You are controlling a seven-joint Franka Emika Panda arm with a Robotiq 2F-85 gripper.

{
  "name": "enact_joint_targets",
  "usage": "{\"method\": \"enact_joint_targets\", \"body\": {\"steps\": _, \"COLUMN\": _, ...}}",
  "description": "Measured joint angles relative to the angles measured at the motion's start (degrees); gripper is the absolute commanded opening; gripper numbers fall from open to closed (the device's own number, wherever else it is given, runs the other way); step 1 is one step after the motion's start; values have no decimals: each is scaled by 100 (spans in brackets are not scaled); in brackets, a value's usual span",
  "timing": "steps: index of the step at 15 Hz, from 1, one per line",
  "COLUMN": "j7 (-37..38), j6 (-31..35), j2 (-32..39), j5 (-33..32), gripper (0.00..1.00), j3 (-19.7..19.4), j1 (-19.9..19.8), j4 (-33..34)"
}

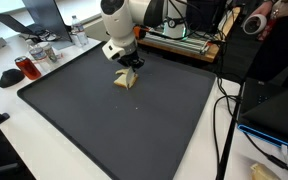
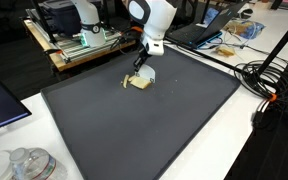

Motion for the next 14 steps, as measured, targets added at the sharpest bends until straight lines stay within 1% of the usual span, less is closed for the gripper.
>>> {"method": "enact_joint_targets", "body": {"steps": 5, "j7": -196, "j6": -7, "j2": 58, "j5": -48, "gripper": 1, "j3": 3, "j1": 47, "j4": 104}}
{"method": "enact_joint_targets", "body": {"steps": 11, "j7": -246, "j6": -32, "j2": 334, "j5": -141, "gripper": 1, "j3": 30, "j1": 189, "j4": 602}}
{"method": "enact_joint_targets", "body": {"steps": 14, "j7": -372, "j6": -268, "j2": 462, "j5": -176, "gripper": 1, "j3": 36, "j1": 207, "j4": 826}}
